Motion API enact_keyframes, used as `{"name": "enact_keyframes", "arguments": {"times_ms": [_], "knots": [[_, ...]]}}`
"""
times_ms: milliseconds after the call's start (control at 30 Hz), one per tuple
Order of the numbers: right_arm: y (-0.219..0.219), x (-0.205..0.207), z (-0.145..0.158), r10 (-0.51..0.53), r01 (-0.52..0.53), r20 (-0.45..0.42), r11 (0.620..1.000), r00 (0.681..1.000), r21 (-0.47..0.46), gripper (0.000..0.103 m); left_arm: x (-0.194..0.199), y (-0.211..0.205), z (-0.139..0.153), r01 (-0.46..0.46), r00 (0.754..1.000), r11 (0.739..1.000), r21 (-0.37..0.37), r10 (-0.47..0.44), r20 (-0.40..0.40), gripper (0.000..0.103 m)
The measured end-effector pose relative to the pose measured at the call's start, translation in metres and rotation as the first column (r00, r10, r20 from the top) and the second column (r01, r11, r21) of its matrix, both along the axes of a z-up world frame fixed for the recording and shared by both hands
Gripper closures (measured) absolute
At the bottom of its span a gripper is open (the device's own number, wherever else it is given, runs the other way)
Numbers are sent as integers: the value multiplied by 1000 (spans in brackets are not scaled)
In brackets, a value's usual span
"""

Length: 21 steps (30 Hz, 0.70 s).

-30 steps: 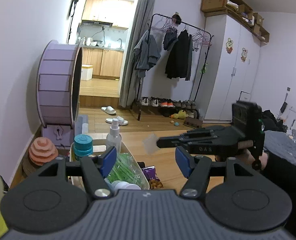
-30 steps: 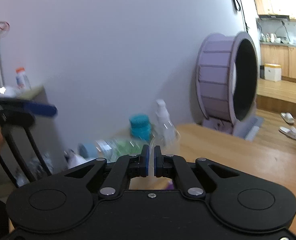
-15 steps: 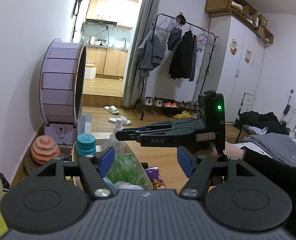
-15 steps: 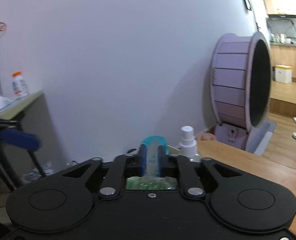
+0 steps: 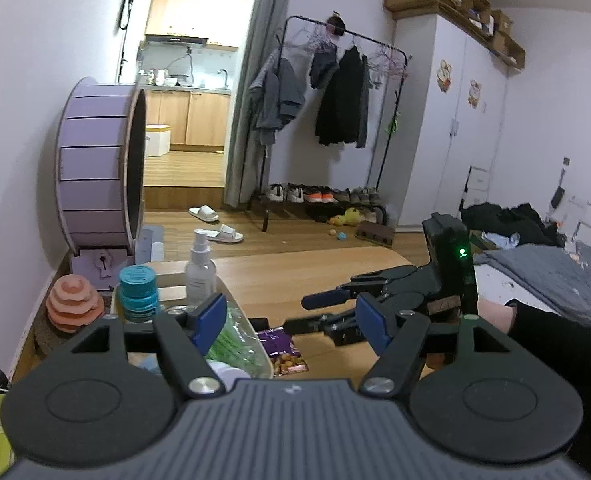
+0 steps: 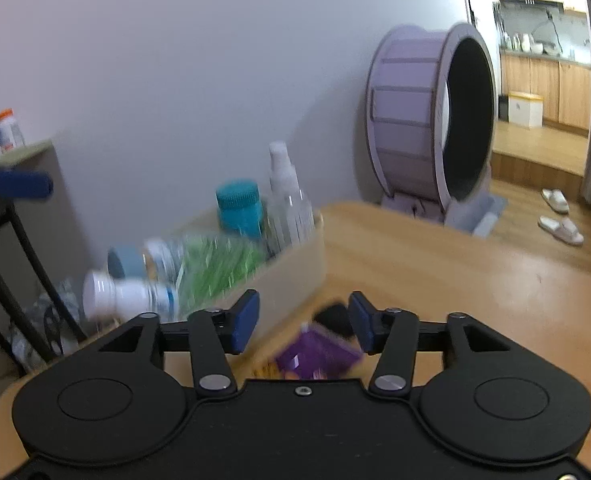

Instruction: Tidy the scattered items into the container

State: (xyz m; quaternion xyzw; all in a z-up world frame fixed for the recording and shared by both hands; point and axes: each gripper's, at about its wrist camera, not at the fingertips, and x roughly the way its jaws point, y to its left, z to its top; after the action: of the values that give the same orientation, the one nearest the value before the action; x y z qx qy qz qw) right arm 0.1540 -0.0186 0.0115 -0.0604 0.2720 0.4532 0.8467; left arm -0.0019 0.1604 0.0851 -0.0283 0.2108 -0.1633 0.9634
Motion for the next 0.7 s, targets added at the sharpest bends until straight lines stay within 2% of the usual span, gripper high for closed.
{"name": "enact_keyframes", "arguments": {"times_ms": [233, 367, 433, 633, 667, 700], "knots": [[4, -6, -19, -44, 41, -69, 998, 997, -50, 41, 3, -19, -14, 69, 996, 994, 83, -64, -59, 32], [11, -9, -25, -40, 35, -68, 997, 997, -70, 38, 4, -24, -20, 79, 994, 990, 115, -70, -83, 32], [15, -9, -27, -45, 40, -65, 996, 997, -83, 31, 5, -24, -19, 79, 994, 990, 115, -69, -87, 32], [25, -9, -36, -31, 25, -52, 992, 998, -127, 32, 7, -21, -21, 67, 994, 992, 110, -56, -98, 32], [26, -10, -38, -25, 18, -52, 991, 998, -134, 34, 7, -21, -21, 63, 994, 992, 112, -52, -100, 32], [27, -10, -40, -19, 11, -56, 990, 998, -142, 43, 8, -21, -21, 59, 994, 992, 113, -47, -100, 32]]}}
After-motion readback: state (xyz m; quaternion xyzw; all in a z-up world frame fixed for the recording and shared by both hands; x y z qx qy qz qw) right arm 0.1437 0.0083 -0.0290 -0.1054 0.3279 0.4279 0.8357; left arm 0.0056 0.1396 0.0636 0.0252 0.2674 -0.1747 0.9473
